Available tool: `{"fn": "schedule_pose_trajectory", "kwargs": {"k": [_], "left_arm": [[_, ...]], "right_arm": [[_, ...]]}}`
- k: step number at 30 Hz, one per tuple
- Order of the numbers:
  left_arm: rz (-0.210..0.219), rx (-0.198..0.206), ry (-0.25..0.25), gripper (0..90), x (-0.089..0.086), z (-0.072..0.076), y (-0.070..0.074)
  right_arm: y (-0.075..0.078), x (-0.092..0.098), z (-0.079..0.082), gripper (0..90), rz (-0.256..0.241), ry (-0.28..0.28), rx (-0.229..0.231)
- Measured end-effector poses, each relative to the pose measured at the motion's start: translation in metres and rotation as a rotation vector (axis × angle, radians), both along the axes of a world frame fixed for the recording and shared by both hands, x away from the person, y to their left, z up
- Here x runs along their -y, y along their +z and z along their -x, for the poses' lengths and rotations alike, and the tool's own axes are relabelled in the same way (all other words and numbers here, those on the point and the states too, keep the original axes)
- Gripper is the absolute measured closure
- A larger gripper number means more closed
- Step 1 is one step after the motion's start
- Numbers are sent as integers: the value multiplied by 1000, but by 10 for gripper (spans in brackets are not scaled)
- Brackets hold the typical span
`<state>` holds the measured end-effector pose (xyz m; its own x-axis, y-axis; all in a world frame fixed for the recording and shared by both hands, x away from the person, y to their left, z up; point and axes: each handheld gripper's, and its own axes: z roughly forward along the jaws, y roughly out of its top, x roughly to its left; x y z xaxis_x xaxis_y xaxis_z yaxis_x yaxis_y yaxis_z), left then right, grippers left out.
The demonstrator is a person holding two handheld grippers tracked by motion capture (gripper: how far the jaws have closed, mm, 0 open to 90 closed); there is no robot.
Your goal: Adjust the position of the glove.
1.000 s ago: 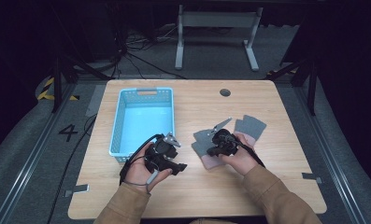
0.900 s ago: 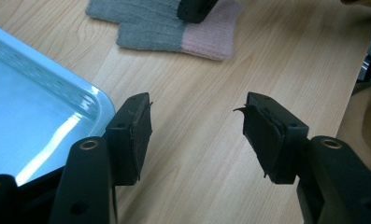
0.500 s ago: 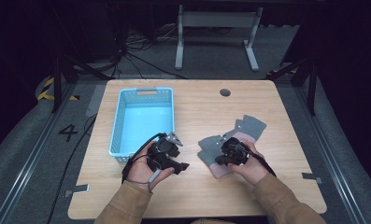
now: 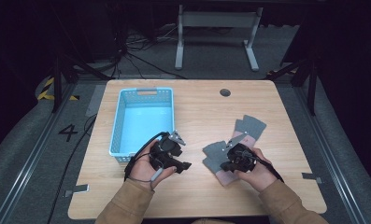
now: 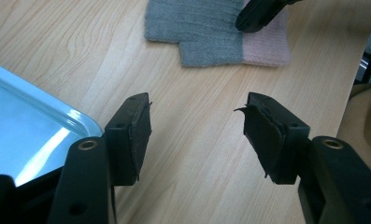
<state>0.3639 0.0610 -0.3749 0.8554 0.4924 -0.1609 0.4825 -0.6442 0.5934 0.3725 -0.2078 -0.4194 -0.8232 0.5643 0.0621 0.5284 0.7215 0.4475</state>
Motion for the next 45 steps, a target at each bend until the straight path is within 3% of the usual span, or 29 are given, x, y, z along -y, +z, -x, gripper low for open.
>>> {"fn": "schedule_pose_trajectory", "kwargs": {"k": [6,9,13,18,23,34,45], "left_arm": [[-3,-2,5,419,-2,0,0],[-1,-1,10,419,-3,1,0],[-2,-3,15,419,-5,1,-1],[-4,-5,19,419,-6,2,-1],[1,-2,22,419,-7,2,0],[2,-1,22,418,-7,2,-1],[1,-2,19,418,-7,2,0]], "right_arm": [[11,10,-22,900,-14,-87,61],[9,20,-46,899,-15,-164,64],[5,26,-59,899,-16,-206,79],[-5,30,-73,900,-2,-252,56],[-13,29,-79,898,25,-262,48],[-17,19,-83,894,23,-249,43],[-18,-8,-81,896,11,-164,41]]}}
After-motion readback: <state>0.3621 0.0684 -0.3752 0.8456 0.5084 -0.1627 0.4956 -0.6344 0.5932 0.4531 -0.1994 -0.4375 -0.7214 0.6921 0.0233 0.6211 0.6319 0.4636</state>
